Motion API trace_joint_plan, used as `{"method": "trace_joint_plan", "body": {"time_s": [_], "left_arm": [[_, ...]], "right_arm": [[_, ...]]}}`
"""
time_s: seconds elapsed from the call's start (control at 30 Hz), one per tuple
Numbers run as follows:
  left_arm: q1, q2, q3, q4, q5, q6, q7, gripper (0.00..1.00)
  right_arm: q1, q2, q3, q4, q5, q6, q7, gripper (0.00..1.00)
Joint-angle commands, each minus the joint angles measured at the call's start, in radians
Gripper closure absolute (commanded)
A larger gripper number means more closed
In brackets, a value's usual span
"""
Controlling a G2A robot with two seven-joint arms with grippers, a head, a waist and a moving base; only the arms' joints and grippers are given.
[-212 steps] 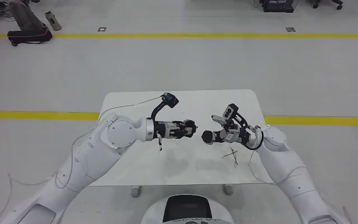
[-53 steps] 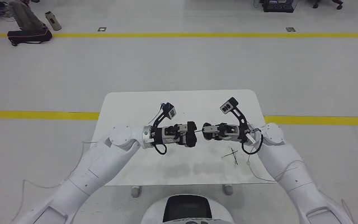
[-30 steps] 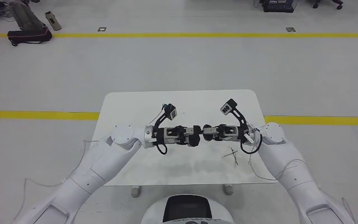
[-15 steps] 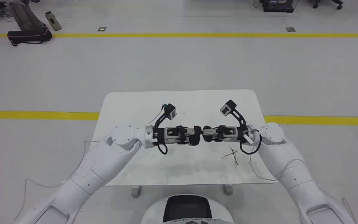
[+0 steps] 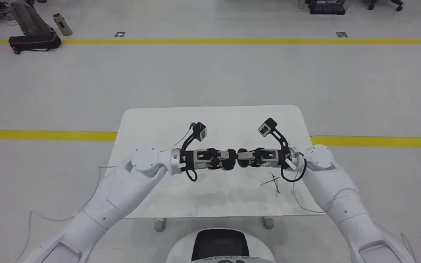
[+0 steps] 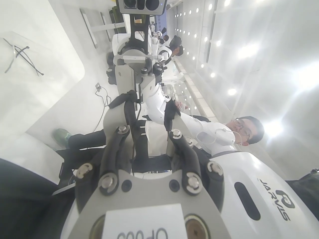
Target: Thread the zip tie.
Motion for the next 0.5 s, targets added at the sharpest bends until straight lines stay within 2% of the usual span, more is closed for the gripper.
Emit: {"method": "trace_joint_plan", "body": {"time_s": [0.0,0.23,0.47], "left_arm": [[0.001,0.000,-0.001,0.000,0.002,0.000,0.002,0.82],[0.003,-0.001,-0.004,0.002,0.009,0.002,0.006,0.89],[0.004,-0.002,-0.006,0.003,0.013,0.006,0.009,0.91]], "right_arm": [[-0.001,-0.002,0.003,0.000,-0.003,0.000,0.000,1.00],[-0.006,-0.008,0.016,-0.006,-0.014,0.000,0.000,1.00],[-0.013,-0.016,0.029,-0.013,-0.023,0.000,0.000,1.00]]}}
